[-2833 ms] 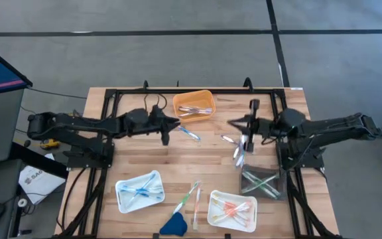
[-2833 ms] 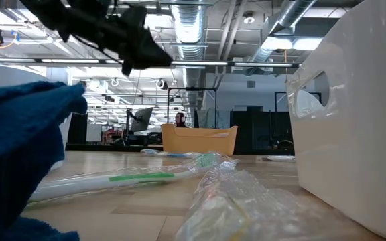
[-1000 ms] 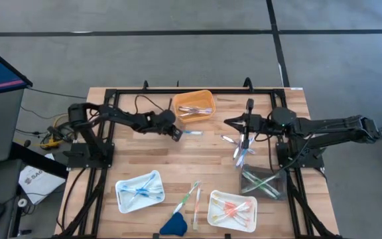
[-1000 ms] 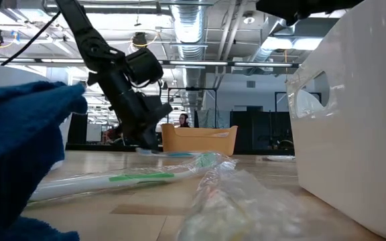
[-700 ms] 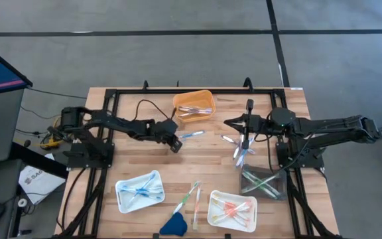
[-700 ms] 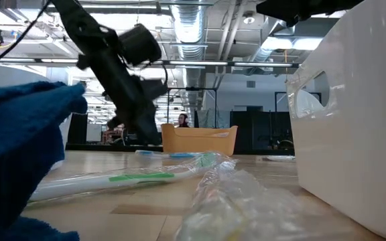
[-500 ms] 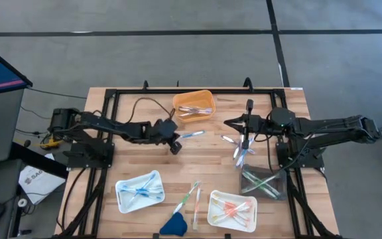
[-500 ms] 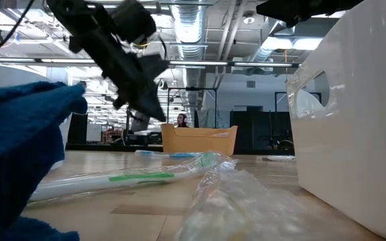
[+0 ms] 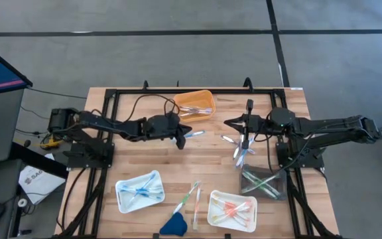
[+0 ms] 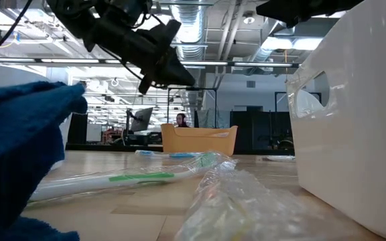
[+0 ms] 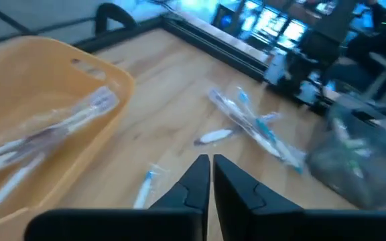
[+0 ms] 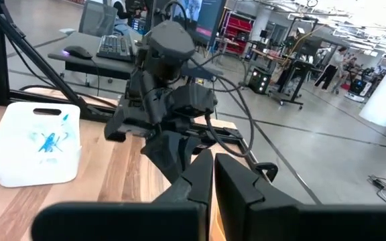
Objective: Pick & Place Toothbrushes
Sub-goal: Put the blue toothbrush into left white bin
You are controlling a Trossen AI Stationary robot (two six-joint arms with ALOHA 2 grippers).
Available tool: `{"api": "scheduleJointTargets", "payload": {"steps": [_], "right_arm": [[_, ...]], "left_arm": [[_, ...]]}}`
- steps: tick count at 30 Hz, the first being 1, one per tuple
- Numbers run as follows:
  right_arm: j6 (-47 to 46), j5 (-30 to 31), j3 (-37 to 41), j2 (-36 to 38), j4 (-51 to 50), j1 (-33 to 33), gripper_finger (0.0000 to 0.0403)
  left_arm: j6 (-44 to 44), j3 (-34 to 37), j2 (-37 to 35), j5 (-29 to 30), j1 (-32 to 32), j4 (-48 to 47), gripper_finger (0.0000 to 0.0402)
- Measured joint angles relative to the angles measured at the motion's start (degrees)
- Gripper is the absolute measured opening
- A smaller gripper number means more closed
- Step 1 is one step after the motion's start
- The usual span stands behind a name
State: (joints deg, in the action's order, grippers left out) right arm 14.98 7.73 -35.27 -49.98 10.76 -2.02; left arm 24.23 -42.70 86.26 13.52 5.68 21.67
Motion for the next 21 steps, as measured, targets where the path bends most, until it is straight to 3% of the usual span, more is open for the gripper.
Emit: {"api": "scheduleJointTargets", "payload": {"steps": [12,21], "right_arm": [[0.0,0.0,0.0,0.0,-0.3,0.0,0.0011],[0.5,0.0,0.0,0.0,0.0,0.0,0.0011]], "left_arm": [[-10.0,0.0,3.7,-5.3,2.2,-1.0,0.0007],[-10.7,-0.1,5.0,-6.9,2.7,-1.9,0.0080]]}}
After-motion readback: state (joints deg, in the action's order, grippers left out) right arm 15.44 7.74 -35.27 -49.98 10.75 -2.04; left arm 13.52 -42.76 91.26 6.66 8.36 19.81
